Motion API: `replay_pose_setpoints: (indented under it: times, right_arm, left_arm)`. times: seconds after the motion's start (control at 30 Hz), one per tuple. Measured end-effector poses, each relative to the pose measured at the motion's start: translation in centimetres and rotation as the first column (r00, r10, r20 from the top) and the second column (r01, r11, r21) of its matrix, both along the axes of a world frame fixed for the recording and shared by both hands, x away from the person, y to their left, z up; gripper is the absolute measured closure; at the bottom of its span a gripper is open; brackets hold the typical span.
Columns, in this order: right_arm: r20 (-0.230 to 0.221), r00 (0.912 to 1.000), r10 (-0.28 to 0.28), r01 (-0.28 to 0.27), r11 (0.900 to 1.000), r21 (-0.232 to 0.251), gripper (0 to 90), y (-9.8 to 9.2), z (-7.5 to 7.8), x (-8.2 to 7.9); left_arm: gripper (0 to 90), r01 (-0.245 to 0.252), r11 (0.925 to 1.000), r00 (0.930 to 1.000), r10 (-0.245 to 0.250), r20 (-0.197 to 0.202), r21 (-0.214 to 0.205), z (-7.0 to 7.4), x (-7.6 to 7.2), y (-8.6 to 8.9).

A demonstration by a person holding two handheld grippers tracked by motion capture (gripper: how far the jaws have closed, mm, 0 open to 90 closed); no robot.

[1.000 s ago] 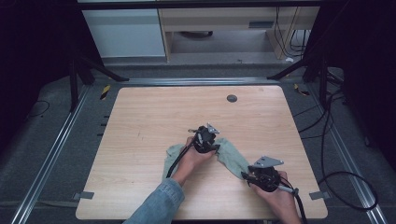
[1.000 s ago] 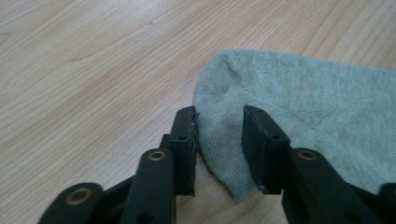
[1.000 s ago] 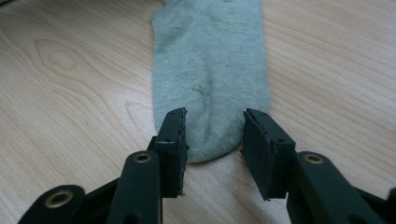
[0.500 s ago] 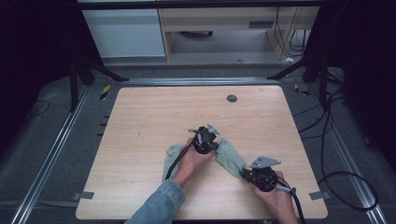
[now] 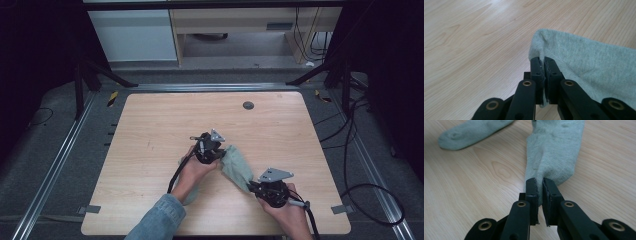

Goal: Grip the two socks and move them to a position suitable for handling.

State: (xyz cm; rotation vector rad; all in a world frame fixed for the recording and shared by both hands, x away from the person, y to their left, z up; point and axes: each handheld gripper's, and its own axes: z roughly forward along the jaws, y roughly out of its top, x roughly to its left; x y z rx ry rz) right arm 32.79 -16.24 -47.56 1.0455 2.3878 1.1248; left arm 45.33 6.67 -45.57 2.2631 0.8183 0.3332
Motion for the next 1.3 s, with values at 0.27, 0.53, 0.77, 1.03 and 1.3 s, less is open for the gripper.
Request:
replay_pose_setpoints:
  times: [0.27, 0.53, 0.77, 1.03, 1.3]
  right_arm:
    - [-0.004, 0.9992, 0.040, -0.040, 0.9992, -0.006, 83.7, 2.1, 0.6, 0.3]
    - [-0.014, 0.9973, 0.072, -0.072, 0.9973, -0.012, 83.7, 4.0, 1.1, 0.7]
    - [-0.014, 0.9958, 0.090, -0.090, 0.9959, -0.009, 83.7, 5.4, 1.7, 1.1]
    - [-0.016, 0.9935, 0.113, -0.113, 0.9936, -0.008, 83.6, 7.0, 2.3, 1.2]
    - [-0.018, 0.9915, 0.129, -0.129, 0.9917, -0.004, 83.6, 8.0, 2.7, 1.6]
  left_arm:
    - [86.4, 0.002, 1.0000, 0.9998, -0.002, 0.022, -0.008, 1.1, -0.7, 1.8]
    - [86.4, 0.006, 1.0000, 0.9994, -0.006, 0.035, -0.006, 1.8, -1.0, 3.6]
    - [86.4, 0.011, 0.9999, 0.9987, -0.011, 0.051, -0.005, 2.5, -1.5, 4.6]
    - [86.4, 0.006, 1.0000, 0.9984, -0.006, 0.057, -0.002, 3.1, -1.6, 5.9]
    - [86.4, -0.006, 1.0000, 0.9986, 0.006, 0.053, -0.006, 3.2, -1.5, 7.0]
